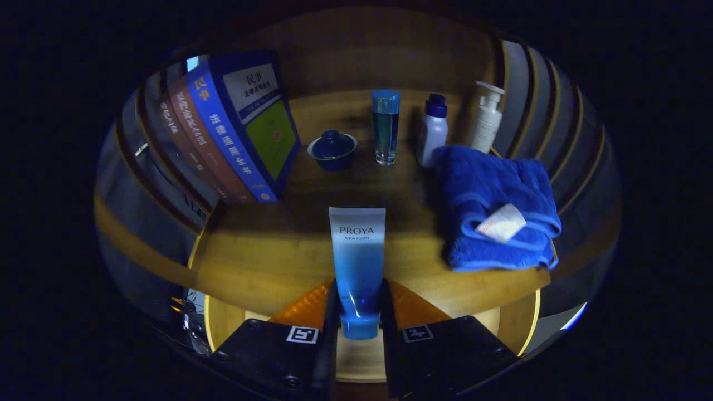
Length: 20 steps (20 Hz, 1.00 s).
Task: Pull open the drawer, take out the items inside it, and place them on the countertop above the cabinet.
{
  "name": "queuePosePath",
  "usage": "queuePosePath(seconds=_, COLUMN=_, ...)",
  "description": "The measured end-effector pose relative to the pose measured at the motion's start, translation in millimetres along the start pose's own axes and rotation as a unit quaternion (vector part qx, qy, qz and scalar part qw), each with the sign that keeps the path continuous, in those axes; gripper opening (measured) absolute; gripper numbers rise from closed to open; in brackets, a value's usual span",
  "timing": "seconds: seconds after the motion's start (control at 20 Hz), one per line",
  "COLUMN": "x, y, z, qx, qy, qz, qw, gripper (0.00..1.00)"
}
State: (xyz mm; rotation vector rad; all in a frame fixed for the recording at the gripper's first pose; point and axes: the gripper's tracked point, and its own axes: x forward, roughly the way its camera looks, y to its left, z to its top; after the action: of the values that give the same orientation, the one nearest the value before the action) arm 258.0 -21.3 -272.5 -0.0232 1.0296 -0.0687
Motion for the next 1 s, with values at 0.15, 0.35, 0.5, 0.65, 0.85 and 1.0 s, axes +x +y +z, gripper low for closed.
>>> queuePosePath(seconds=0.15, x=21.2, y=-3.0, z=11.1, qx=0.016, qy=0.006, qz=-0.009, qw=1.0, gripper=0.39)
queuePosePath(seconds=0.35, x=35.5, y=-6.0, z=12.9, qx=0.024, qy=0.015, qz=-0.019, qw=0.999, gripper=0.41)
queuePosePath(seconds=0.5, x=38.8, y=-4.5, z=12.9, qx=0.021, qy=0.012, qz=-0.014, qw=1.0, gripper=0.49)
queuePosePath(seconds=0.65, x=30.2, y=-0.2, z=19.4, qx=0.02, qy=-0.007, qz=-0.006, qw=1.0, gripper=0.75)
queuePosePath(seconds=0.85, x=9.4, y=3.8, z=15.0, qx=0.011, qy=-0.029, qz=0.001, qw=1.0, gripper=1.0)
queuePosePath(seconds=1.0, x=-22.6, y=5.6, z=3.8, qx=0.02, qy=-0.065, qz=0.01, qw=0.998, gripper=1.0)
